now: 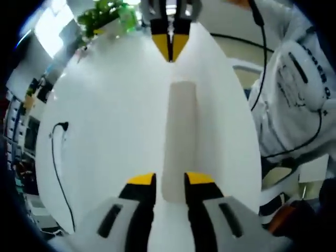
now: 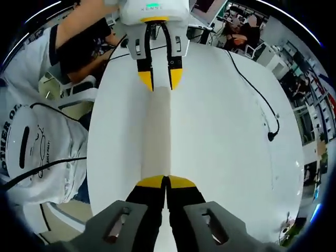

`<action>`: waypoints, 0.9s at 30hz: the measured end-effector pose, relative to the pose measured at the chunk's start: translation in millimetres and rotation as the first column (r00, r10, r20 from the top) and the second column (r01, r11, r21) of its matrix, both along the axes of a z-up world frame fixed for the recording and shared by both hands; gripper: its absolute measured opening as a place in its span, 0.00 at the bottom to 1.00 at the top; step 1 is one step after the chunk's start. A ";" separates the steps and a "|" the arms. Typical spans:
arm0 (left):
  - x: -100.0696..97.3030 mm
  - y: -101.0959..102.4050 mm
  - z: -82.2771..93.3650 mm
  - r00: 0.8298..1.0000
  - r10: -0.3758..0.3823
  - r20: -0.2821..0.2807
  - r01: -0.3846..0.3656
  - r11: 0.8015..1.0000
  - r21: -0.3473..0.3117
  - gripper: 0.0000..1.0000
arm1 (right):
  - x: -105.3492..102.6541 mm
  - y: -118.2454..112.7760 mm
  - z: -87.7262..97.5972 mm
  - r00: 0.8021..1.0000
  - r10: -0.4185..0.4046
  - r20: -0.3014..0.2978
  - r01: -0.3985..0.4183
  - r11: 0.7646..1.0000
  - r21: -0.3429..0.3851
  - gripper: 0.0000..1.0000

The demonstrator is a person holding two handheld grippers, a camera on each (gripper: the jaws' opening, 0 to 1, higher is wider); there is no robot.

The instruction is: Arrange the utensils inside the cutlery case until each visible utensil rests in its matching compartment.

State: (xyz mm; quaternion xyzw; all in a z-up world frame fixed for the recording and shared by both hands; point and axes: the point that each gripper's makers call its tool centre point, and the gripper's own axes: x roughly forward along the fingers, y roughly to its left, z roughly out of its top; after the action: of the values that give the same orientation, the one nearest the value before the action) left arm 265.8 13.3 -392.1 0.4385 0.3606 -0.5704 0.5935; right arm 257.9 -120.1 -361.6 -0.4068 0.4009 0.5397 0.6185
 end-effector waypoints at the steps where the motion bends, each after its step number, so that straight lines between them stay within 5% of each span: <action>1: 0.9 -1.6 1.1 1.000 -0.003 0.001 0.003 1.000 0.001 0.22 | -3.4 0.5 -1.6 1.000 0.002 -0.006 -0.002 1.000 -0.002 0.00; 4: -2.2 -8.7 -2.9 1.000 -0.025 -0.014 0.025 1.000 -0.004 0.21 | -9.0 4.4 -5.6 1.000 0.010 -0.029 -0.009 1.000 0.009 0.00; 8: -11.4 -7.2 -42.2 0.995 -0.071 -0.076 0.077 0.994 0.072 0.21 | -9.0 1.9 -46.5 0.999 0.020 -0.051 -0.023 0.999 -0.047 0.00; 11: -10.4 -5.0 -59.2 0.993 -0.071 -0.098 0.081 0.992 0.100 0.22 | -26.4 -1.5 -96.7 0.979 -0.011 -0.204 -0.007 0.996 -0.088 0.00; 12: -6.7 -8.6 -55.7 0.994 -0.018 -0.105 0.025 0.997 0.071 0.19 | -36.3 -3.1 -90.0 0.968 0.020 -0.250 -0.039 0.997 -0.073 0.00; 15: -8.2 -1.8 -60.9 0.993 -0.039 -0.108 0.047 0.996 0.076 0.18 | -27.9 -8.3 -88.5 0.981 0.008 -0.196 -0.011 1.000 -0.013 0.00; 17: -5.5 -1.0 -57.7 0.994 -0.043 -0.105 0.052 0.995 0.082 0.18 | -26.5 -8.9 -89.9 0.974 -0.037 -0.225 0.040 0.999 0.011 0.00; 23: -0.9 -3.9 -56.0 0.995 -0.021 -0.094 0.025 0.998 0.052 0.18 | -23.5 -4.8 -89.0 0.988 -0.015 -0.153 0.005 0.998 -0.061 0.00; 27: 1.5 -7.2 -54.7 0.996 -0.008 -0.089 0.012 0.999 0.042 0.18 | -21.3 -5.2 -87.7 0.985 -0.024 -0.173 0.007 0.995 -0.096 0.00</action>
State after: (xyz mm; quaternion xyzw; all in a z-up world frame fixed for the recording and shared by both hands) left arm 267.3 6.2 -446.8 0.4270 0.3965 -0.5846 0.5646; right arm 236.5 -125.3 -449.3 -0.3838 0.4817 0.5488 0.5653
